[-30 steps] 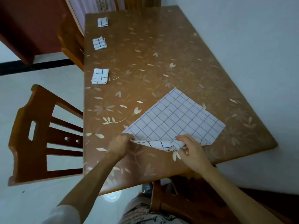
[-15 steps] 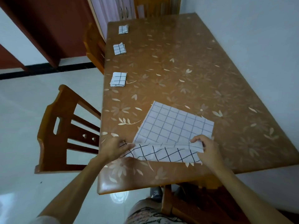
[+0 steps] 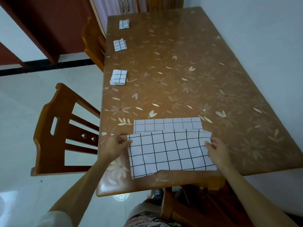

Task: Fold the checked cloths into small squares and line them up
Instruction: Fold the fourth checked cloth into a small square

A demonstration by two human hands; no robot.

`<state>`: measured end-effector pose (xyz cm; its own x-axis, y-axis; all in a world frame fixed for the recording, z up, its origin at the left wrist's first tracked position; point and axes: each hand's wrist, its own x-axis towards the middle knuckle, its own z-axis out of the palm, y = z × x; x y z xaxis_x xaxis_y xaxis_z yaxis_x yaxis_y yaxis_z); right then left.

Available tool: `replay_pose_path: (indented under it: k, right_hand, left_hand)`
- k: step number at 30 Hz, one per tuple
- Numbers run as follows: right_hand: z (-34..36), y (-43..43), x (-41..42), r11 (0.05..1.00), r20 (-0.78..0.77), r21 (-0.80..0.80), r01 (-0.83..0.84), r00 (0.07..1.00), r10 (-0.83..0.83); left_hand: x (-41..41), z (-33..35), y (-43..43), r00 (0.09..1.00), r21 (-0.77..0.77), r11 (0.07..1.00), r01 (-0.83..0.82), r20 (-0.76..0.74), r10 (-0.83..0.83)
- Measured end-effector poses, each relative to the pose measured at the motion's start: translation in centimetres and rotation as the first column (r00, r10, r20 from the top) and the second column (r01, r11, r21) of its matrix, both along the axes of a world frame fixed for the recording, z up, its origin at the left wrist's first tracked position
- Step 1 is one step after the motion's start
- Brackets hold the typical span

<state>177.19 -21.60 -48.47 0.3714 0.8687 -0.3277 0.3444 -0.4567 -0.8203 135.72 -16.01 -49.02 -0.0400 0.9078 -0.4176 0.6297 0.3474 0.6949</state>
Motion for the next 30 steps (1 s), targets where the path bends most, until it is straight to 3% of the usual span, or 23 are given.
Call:
replay_pose_path:
  k: [3,5,7,10,14,19,24,27,30]
  right_hand:
    - [-1.4,1.8,0.2,0.998,0.053,-0.056,0.033,0.998,-0.030]
    - [-2.3,3.1,0.2,0.995,0.086,-0.083,0.049,0.995,-0.042]
    - [-2.8,4.3,-0.1,0.993,0.092,-0.102,0.063,0.994,-0.053]
    - [-2.9,5.5,-0.5,0.986,0.146,-0.135,0.096,0.986,-0.076]
    - [-3.4,6.5,-0.4,0.981,0.140,-0.143,0.131,0.984,-0.111]
    - [-3.1,6.4,-0.7,0.999,0.220,-0.005,0.046,0.975,-0.044]
    - [-3.8,3.7,-3.0,0.937,0.615,0.012,-0.350,0.741,0.269]
    - [-4.8,1.7,-5.7,0.838,0.644,-0.096,-0.536,0.609,0.463]
    - [-6.4,-0.1,-8.2,0.755,0.666,-0.215,-0.619,0.473,0.577]
  left_hand:
    - [3.0,2.0,0.1,0.979,0.167,0.983,-0.081,-0.172,0.110]
    - [5.1,2.5,0.1,0.974,0.263,0.964,-0.051,-0.202,0.106]
    - [6.7,1.9,-0.3,0.962,0.338,0.933,0.127,-0.271,-0.033]
    - [8.6,-0.1,-1.8,0.871,0.381,0.833,0.401,-0.439,-0.219]
    - [10.7,-1.7,-2.8,0.752,0.337,0.739,0.584,-0.566,-0.337]
    - [10.9,-4.0,-2.5,0.646,0.100,0.740,0.666,-0.573,-0.504]
    - [10.7,-5.1,-2.7,0.591,0.088,0.717,0.692,-0.638,-0.493]
    - [10.7,-5.4,-2.8,0.585,0.098,0.714,0.693,-0.656,-0.478]
    - [10.6,-5.6,-2.9,0.581,0.073,0.725,0.685,-0.656,-0.482]
